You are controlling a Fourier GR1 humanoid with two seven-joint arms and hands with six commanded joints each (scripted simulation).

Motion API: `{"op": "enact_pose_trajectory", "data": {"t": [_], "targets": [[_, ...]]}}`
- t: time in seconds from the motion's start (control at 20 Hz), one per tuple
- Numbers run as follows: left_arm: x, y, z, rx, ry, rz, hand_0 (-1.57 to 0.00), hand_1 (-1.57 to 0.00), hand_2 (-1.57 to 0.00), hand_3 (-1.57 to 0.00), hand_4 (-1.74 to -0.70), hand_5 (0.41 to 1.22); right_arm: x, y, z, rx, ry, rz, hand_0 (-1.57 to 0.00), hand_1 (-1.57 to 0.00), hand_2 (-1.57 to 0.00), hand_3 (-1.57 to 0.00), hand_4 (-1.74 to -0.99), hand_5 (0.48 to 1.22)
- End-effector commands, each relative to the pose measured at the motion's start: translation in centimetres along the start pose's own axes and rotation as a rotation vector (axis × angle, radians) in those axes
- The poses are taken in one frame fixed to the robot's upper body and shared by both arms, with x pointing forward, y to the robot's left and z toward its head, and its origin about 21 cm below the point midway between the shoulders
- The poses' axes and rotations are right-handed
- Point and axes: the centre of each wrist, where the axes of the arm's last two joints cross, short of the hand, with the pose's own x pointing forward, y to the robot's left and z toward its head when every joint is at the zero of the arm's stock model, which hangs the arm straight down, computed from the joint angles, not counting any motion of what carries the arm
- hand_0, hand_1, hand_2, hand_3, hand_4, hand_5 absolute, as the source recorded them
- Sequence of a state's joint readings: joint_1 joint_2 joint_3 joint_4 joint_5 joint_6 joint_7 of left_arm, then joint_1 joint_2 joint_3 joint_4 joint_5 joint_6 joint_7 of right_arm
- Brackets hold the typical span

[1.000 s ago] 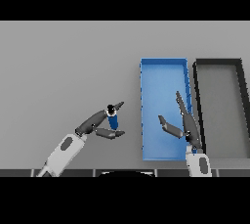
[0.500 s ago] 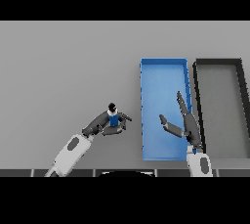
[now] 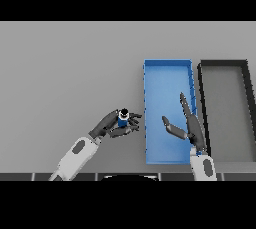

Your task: Pick up the blue pipe and place it into the blue bin.

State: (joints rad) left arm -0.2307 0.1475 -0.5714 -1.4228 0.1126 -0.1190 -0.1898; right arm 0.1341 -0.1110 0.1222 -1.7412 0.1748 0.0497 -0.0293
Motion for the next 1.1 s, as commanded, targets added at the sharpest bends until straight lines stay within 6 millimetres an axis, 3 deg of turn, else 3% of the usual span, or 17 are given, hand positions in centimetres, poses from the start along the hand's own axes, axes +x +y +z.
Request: {"op": "enact_pose_trajectory", "data": {"t": [0.0,0.3,0.55,0.85,1.05], "targets": [[0.5,-0.3,-0.1,-0.005,-0.019,-0.005,-1.51,-1.52,-1.52,-1.45,-1.72,1.201,-0.2,-0.7,0.1,-0.011,0.004,0.010,0.00,0.00,0.00,0.00,-1.183,0.606],[3.9,-0.7,-1.1,-0.056,-0.049,-0.031,-1.56,-1.56,-1.56,-1.49,-1.74,1.216,-0.3,-0.5,0.4,-0.013,-0.020,0.014,0.00,0.00,0.00,0.00,-1.144,0.601],[4.6,-1.4,-1.5,-0.073,-0.031,-0.046,-1.57,-1.57,-1.57,-1.50,-1.74,1.219,-0.2,-0.7,0.5,-0.009,-0.041,0.012,0.00,0.00,0.00,0.00,-1.127,0.605],[4.2,-1.2,-1.2,-0.082,0.000,-0.056,-1.57,-1.57,-1.57,-1.50,-1.74,1.220,0.0,-1.5,0.1,0.008,-0.073,-0.026,0.00,0.00,0.00,0.00,-1.186,0.615],[4.1,-1.3,-1.1,-0.081,-0.006,-0.054,-1.57,-1.57,-1.57,-1.50,-1.74,1.220,3.2,-3.9,-0.2,0.201,-0.225,-0.189,0.00,0.00,0.00,0.00,-1.231,0.572]]}}
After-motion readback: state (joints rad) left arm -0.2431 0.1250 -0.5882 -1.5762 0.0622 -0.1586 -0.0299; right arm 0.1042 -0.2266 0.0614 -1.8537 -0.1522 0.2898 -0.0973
